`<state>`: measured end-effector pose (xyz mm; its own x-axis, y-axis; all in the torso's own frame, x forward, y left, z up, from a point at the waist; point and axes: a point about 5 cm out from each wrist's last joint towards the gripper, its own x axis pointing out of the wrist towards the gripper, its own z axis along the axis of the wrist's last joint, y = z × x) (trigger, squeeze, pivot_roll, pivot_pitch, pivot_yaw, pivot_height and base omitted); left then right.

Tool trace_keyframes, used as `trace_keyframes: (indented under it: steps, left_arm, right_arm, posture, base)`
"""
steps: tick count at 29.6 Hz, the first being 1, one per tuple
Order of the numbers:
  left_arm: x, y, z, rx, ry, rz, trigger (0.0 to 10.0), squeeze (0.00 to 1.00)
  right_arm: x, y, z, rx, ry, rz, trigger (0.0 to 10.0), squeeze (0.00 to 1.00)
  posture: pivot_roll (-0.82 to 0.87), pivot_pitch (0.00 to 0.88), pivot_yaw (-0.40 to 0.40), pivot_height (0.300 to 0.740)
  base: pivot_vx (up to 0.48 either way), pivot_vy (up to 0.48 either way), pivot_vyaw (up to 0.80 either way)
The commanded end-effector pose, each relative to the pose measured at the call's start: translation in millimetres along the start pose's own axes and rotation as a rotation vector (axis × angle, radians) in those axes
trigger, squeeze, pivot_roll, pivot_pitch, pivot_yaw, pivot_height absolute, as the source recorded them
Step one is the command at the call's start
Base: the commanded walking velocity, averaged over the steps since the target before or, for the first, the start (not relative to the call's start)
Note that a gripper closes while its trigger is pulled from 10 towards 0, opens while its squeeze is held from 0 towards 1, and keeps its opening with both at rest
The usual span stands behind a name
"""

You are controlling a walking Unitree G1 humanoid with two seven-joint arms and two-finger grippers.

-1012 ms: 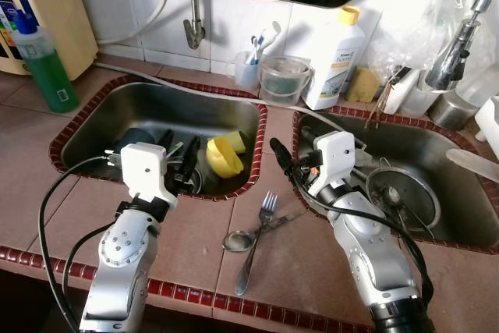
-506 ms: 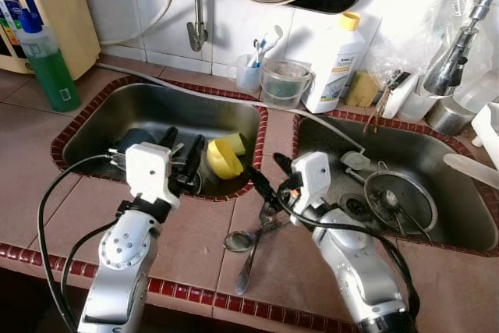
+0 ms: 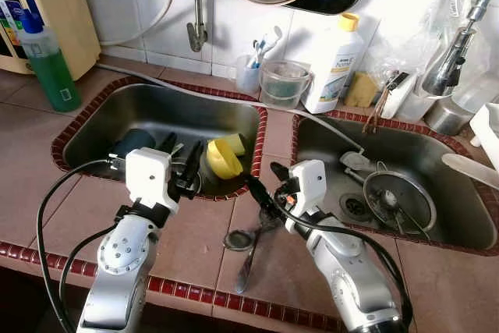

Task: Kitchen organization

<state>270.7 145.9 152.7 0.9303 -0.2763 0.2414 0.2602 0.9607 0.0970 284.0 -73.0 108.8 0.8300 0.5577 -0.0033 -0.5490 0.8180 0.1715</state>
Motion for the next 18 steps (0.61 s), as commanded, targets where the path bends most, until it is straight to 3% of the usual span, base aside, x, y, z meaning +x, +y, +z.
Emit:
trace_keyframes:
  steps: [1, 18]
  left_arm:
    - [3.0, -4.1, 7, 0.008, -0.028, -0.021, 10.0, 0.0]
    - [3.0, -3.7, 10, 0.005, -0.035, -0.011, 10.0, 0.0]
  right_arm:
    - [-1.8, -4.4, 0, 0.03, 0.004, -0.032, 10.0, 0.0]
    - [-4.9, -0.8, -15, 0.103, 0.068, -0.088, 10.0, 0.0]
  posture:
    - [-0.06, 0.035, -0.081, 0.74]
    - [-0.06, 0.048, -0.079, 0.74]
  base:
    - [0.0, 0.0, 0.0]
    - [0.0, 0.0, 0.0]
